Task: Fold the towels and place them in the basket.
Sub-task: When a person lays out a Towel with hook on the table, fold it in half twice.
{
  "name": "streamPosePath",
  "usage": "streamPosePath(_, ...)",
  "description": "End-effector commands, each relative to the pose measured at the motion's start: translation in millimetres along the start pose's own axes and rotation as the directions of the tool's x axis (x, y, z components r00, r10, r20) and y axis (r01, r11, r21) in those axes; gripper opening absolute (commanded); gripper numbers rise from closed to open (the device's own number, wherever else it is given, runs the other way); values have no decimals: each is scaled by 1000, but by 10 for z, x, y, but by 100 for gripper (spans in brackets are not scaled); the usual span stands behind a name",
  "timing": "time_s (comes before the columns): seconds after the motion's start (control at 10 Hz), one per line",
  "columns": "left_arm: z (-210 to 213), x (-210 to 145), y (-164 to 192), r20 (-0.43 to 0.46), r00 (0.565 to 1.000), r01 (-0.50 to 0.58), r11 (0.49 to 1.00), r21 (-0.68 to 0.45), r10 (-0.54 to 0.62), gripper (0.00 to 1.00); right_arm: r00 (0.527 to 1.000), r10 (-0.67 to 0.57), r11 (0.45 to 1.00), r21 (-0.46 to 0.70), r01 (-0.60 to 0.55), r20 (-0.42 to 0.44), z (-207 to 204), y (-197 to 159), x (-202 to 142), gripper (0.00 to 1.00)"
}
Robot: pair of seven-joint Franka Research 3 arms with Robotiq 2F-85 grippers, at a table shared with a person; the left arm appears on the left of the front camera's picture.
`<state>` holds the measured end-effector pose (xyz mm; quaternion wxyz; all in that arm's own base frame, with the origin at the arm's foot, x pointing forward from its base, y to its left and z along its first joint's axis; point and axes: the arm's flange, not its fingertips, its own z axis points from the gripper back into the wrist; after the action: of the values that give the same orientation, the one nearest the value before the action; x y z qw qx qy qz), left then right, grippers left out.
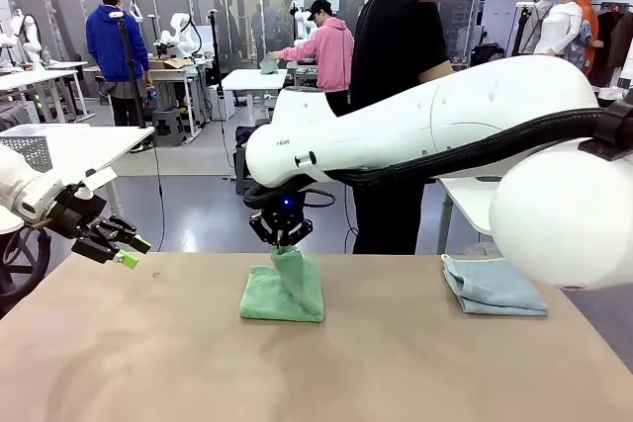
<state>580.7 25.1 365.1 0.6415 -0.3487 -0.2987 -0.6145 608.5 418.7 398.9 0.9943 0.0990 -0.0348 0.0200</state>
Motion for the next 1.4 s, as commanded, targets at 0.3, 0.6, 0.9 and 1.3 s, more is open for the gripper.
streamPosePath(0.3, 9, -1, -8, 6, 1000, 13, 1000, -5, -13, 66, 999, -21, 995, 97, 24, -31, -200, 65, 26, 24)
streamPosePath(0.6, 9, -1, -8, 6, 1000, 13, 1000, -5, -13, 66, 1000, -14, 991, 132, 14, -4, -207, 22, 26, 28)
streamPosePath(0.9, 9, -1, -8, 6, 1000, 13, 1000, -5, -13, 66, 1000, -27, 986, 165, 25, 10, -141, -136, 11, 84)
streamPosePath(1.3, 9, -1, -8, 6, 1000, 13, 1000, -5, -13, 66, 998, 25, 996, 85, -20, -63, 107, -1072, -230, 53)
